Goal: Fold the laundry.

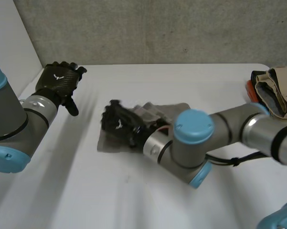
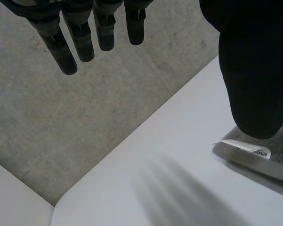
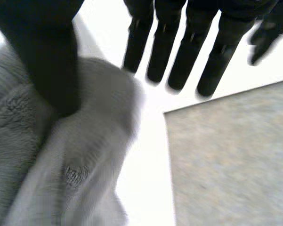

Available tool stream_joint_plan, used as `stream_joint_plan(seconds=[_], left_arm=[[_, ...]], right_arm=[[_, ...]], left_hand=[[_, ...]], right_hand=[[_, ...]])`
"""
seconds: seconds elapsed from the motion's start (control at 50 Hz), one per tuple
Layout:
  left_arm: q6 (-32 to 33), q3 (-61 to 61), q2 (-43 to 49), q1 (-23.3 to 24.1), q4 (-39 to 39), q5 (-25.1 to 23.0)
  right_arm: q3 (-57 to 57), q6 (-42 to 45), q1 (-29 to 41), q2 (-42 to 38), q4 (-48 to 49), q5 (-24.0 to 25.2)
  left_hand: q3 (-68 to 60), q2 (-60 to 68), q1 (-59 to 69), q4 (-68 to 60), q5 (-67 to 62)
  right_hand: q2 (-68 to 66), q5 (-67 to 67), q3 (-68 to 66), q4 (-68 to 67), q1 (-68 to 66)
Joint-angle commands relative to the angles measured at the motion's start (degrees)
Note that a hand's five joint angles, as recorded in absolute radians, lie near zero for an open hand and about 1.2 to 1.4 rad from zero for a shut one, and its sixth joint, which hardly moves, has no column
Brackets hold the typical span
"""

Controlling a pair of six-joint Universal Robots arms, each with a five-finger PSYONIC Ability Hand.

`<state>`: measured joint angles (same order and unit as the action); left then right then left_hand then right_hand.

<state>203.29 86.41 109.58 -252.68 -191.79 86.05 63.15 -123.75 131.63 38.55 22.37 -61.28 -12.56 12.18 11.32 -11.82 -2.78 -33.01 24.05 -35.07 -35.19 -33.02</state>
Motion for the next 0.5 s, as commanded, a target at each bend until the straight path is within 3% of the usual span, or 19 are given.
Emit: stream_joint_plan(seconds=[0.02,0.1,0.16,0.24,0.4,0.5], left_arm=[[0.09,-0.19,0.54,0.52,-2.18,0.08],[0.09,-0.80,0.81,0.96,-3.33,0.08],[0.00,-1.42,1.07,2.19,-4.21,-0.09],[0.00,-2.12,3.44,6.05,-5.26,-0.45],[-0.26,-3.70,10.38,17.38,-5.44,-1.59],[-0.79,-6.86,15.47,20.30,-5.44,-1.42]], right_arm=[[0.74,-7.44,-0.32,4.05,-5.14,-14.88],[3.99,-21.33,-3.74,10.83,-8.04,-21.07],[6.80,-31.25,-7.07,14.78,-11.54,-21.16],[9.70,-38.13,-10.32,16.64,-16.99,-20.99],[15.86,-38.32,-14.99,17.08,-19.38,-21.69],[17.18,-38.32,-14.82,17.17,-19.12,-21.78]], left_hand=[[2.56,-2.18,-1.32,1.82,2.78],[2.56,-2.18,-1.32,1.82,2.78],[2.56,-2.18,-1.32,1.82,2.78],[2.56,-2.18,-1.32,1.82,2.78],[2.56,-2.18,-1.32,1.82,2.78],[2.56,-2.18,-1.32,1.82,2.78]], right_hand=[[23.01,-24.05,25.07,25.19,23.02],[23.01,-24.05,25.07,25.19,23.02],[23.01,-24.05,25.07,25.19,23.02],[23.01,-24.05,25.07,25.19,23.02],[23.01,-24.05,25.07,25.19,23.02],[23.01,-24.05,25.07,25.19,23.02]])
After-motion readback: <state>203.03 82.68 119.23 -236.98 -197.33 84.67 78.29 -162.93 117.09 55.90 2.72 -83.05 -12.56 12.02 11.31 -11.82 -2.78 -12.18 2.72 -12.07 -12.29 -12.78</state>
